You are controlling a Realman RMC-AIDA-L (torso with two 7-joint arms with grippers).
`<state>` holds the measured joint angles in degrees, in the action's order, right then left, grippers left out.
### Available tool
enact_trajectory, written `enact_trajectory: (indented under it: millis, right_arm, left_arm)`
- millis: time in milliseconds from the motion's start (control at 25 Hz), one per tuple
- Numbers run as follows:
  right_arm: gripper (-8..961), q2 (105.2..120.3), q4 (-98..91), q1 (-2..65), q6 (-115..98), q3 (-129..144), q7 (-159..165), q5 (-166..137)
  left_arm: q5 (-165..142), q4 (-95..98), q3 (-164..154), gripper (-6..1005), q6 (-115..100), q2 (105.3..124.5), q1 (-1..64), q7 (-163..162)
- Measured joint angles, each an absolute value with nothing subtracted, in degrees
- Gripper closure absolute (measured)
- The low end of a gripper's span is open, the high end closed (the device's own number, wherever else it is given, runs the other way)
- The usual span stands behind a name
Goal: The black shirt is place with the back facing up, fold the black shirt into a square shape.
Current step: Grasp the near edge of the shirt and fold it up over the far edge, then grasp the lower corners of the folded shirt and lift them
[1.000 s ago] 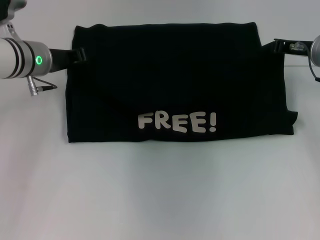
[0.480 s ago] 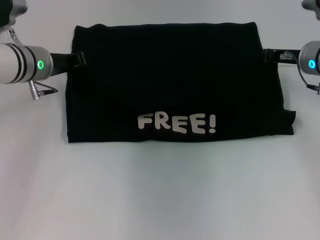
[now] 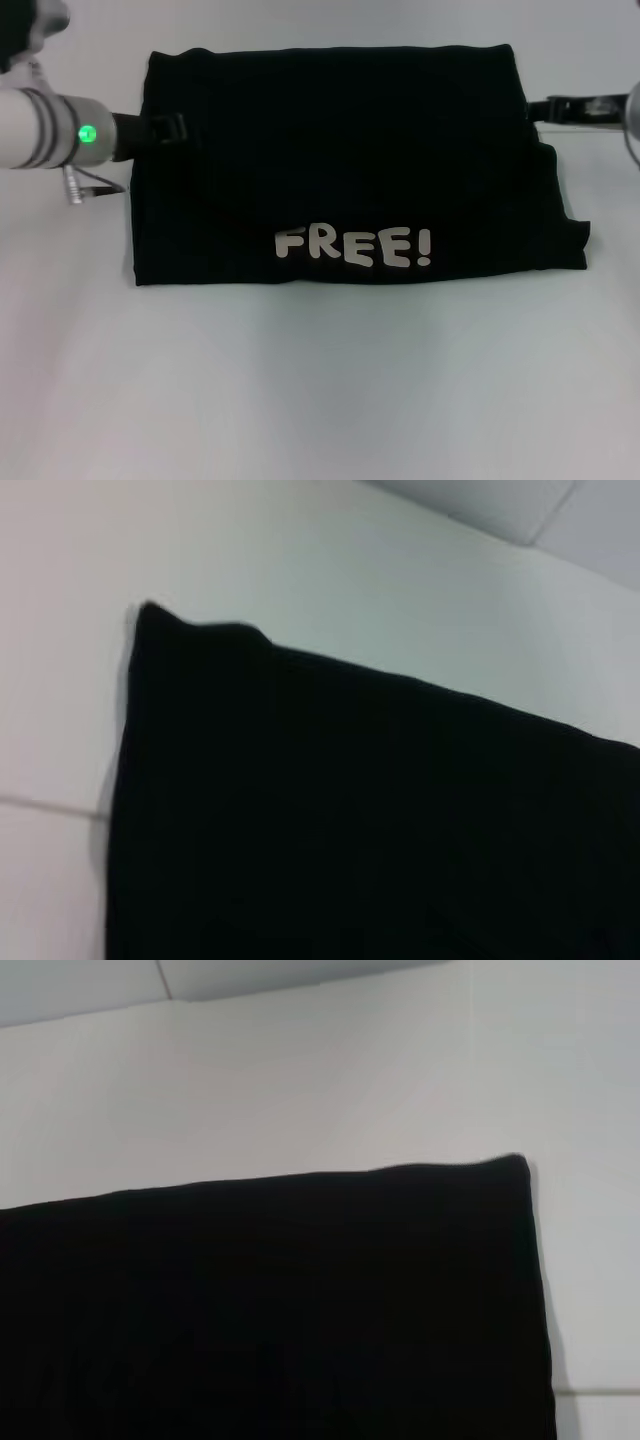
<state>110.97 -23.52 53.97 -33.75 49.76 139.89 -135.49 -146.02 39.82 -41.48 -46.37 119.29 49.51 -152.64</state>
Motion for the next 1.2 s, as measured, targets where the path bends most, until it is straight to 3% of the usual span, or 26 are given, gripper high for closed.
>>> enact_trajectory:
  millis: [120,200,360,480,560,600,1200]
  right_arm:
    - [437,109.75,-27.26,52.52,-40.42,49.64,143.05,-135.47]
    - [197,108.58,-29.35,51.93,-45.05,49.64,145.48,-135.51]
    - [166,105.64,-30.40,51.95,-52.76,49.64,149.46,-135.54]
    - [142,103.85,-31.36,52.23,-57.19,49.64,152.42,-135.55]
    - [127,103.38,-32.61,52.12,-59.14,49.51,153.46,-135.54]
    - [119,103.25,-33.28,51.99,-60.05,49.36,153.83,-135.54]
    - [112,103.29,-33.74,52.14,-60.42,49.04,154.30,-135.52]
  left_arm:
    - [-143.73,44.85,-38.21,774,-55.04,118.37,46.80,-152.69]
    - [-140.51,46.88,-35.78,734,-61.79,116.67,44.49,-152.31]
    - [-137.67,46.61,-31.13,655,-72.22,113.08,41.19,-148.14]
    - [-138.10,46.47,-25.62,595,-78.33,112.42,39.20,-139.26]
    - [-138.23,46.30,-23.83,469,-80.31,112.59,38.07,-133.41]
    - [-138.62,45.96,-23.59,406,-80.74,112.81,37.45,-130.57]
    - [-141.03,35.90,-24.16,399,-66.96,114.89,37.71,-129.70]
